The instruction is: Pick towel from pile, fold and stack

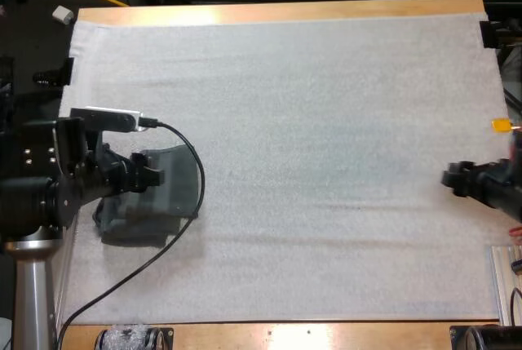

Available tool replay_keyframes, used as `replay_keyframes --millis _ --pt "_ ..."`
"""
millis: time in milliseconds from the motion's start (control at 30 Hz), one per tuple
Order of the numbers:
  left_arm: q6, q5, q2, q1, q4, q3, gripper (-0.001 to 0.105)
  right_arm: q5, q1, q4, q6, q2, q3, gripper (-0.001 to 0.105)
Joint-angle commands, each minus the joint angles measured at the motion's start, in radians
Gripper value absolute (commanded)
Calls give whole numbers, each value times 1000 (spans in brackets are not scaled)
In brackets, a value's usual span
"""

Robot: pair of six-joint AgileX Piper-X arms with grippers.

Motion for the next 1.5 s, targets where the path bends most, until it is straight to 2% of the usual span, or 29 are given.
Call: replay_keyframes --millis 0,267,300,467,600,833,1033,1467 --pt "10 -18 -18 -32 5 -3 62 -14 -79 60 -81 -55 0 66" --pt "20 -34 -104 -43 12 19 62 7 -106 113 -140 -209 -1 67" --pt "12 -29 -87 -42 10 7 62 4 -99 103 -129 -172 -4 67" --pt "6 -35 -195 -41 12 29 62 6 -95 153 -139 -246 -9 66" --pt "4 -39 -303 -39 15 81 62 8 -94 200 -146 -323 -12 66" --pt "-6 -43 -532 -44 24 215 62 4 -93 274 -155 -463 -15 67" --pt "-10 -43 -724 -44 41 286 62 -2 -88 332 -155 -580 -17 67" --pt "30 -41 -948 -42 177 291 62 6 -88 384 -135 -786 -9 66"
